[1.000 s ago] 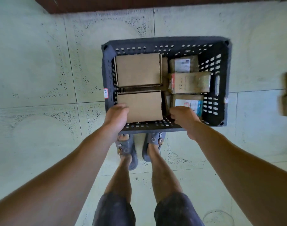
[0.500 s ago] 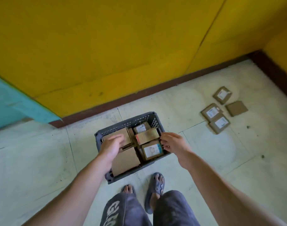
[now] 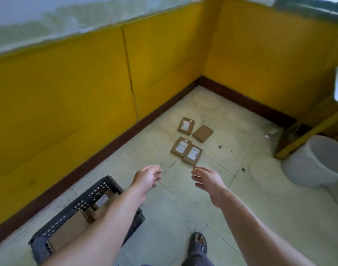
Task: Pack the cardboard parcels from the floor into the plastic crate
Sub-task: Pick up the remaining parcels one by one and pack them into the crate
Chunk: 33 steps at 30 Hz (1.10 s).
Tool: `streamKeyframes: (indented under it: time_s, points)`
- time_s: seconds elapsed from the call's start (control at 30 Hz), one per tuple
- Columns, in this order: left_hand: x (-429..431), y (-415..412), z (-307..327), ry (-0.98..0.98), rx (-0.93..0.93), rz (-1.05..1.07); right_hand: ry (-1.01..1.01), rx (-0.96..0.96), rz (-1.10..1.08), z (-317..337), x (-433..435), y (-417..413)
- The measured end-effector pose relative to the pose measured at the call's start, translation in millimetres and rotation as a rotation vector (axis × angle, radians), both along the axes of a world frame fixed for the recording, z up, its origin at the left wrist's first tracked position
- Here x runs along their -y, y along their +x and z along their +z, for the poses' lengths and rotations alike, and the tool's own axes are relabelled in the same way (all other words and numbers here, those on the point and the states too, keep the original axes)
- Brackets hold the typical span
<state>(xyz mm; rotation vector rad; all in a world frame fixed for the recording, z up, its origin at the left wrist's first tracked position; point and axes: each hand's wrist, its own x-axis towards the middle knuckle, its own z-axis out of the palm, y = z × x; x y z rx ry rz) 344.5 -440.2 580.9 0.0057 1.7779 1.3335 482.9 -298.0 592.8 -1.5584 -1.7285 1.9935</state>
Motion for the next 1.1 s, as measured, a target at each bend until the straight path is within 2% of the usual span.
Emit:
streamKeyframes:
  time_s: [0.2,0.4,0.73,1.1]
  points:
    - [-136,61,-4,-0.017,0.093,-0.037,-0.027,0.023,-0.05,-6,-135,61]
    - [-215,63,-22,-0.063,0.123,0.009,-0.056,0.073,-0.017,-22,-223,51]
    - [-342,-14,-106,-0.107,0.243,0.243,-0.069,0.244,0.15,-72,-375,-56]
    - [-467,-91,-160,-0.206,0.336,0.487,-0.147,0.414,0.38,-128,-529,-180]
